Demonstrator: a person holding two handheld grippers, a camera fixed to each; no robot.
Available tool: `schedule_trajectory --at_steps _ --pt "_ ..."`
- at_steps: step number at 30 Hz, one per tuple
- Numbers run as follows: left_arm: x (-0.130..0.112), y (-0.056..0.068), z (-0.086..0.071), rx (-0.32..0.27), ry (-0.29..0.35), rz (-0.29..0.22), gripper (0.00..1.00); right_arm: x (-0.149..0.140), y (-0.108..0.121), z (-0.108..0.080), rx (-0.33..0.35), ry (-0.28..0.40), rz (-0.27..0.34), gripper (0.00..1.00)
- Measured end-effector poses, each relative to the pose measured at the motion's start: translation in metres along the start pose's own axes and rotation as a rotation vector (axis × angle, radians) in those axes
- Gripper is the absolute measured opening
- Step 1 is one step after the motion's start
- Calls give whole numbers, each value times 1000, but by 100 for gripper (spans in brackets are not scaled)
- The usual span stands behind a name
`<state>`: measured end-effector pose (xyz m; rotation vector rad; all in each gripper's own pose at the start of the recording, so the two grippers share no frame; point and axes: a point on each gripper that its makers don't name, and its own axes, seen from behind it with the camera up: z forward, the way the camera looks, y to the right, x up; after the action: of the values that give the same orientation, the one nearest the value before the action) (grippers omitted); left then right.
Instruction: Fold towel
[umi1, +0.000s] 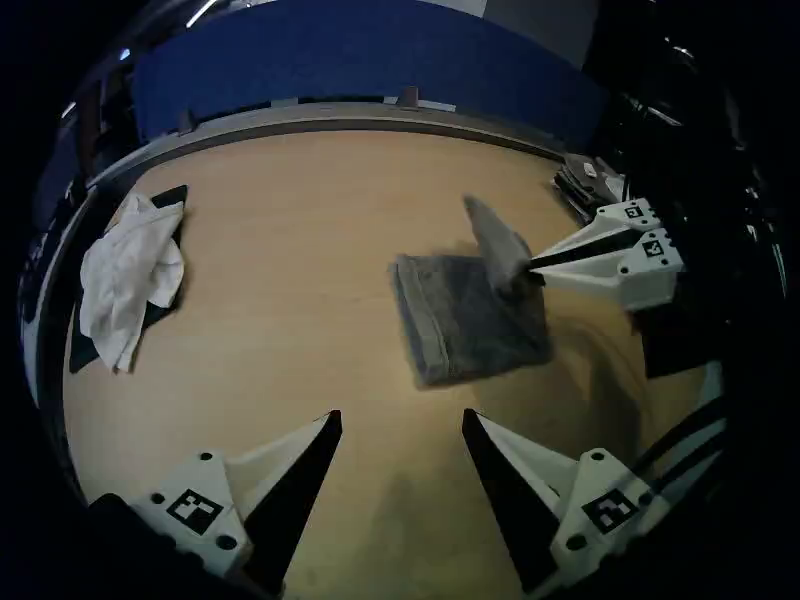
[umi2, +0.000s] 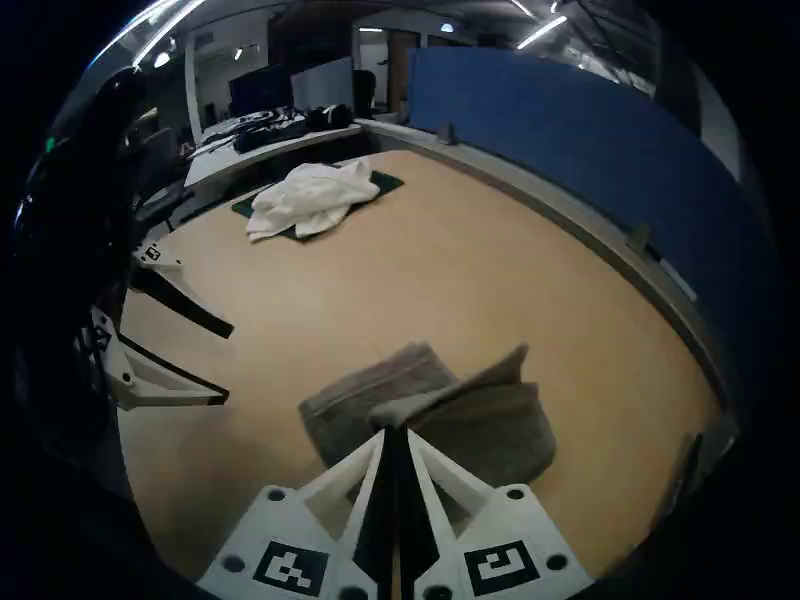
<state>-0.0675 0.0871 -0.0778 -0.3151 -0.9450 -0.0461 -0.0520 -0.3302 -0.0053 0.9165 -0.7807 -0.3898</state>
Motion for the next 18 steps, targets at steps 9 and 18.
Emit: schedule_trajectory --at_steps 9,18 --pt "-4 -2 1 5 4 -10 90 -32 -54 39 82 -60 13 1" --pt "-4 -3 0 3 6 -10 90 -38 -55 43 87 -67 46 1"
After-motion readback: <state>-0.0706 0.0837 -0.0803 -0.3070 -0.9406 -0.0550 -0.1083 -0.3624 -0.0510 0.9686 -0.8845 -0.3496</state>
